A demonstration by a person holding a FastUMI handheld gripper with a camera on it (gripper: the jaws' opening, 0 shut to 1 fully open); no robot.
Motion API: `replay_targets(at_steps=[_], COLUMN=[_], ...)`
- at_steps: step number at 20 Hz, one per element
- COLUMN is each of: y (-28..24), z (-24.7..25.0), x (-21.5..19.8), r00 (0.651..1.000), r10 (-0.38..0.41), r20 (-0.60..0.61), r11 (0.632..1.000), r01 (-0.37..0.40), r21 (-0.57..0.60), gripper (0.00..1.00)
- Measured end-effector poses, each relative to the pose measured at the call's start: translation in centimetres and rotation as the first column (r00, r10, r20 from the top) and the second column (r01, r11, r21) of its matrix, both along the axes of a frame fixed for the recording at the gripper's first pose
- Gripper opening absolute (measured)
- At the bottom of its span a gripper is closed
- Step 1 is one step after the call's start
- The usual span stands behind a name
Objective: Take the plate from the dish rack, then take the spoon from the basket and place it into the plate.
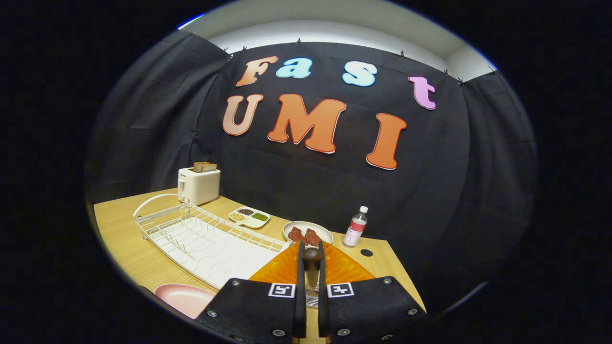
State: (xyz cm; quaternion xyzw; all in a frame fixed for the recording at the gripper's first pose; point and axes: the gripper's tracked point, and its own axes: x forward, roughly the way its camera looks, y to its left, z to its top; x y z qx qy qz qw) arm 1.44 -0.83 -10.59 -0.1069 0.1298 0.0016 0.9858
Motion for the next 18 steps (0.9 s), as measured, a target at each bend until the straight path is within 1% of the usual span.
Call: replay_targets(at_steps=[6,11,16,18], y=[4.0,8.3,11.9,13.6], z=[2.2,2.6,-0.1,-1.5], x=[-2.0,-4.3,-5.6,-6.5], r00=[0.994,0.975,0.947,0.929], r10=[0.104,0.222,0.321,0.367], r20=[0.024,0.01,-0.035,-0.056], r11=[0.994,0.967,0.939,0.92], r01=[-0.105,-0.222,-0.313,-0.354], r21=[0.039,0.123,0.142,0.168], gripper=[0.1,0.1,0.1,0.1])
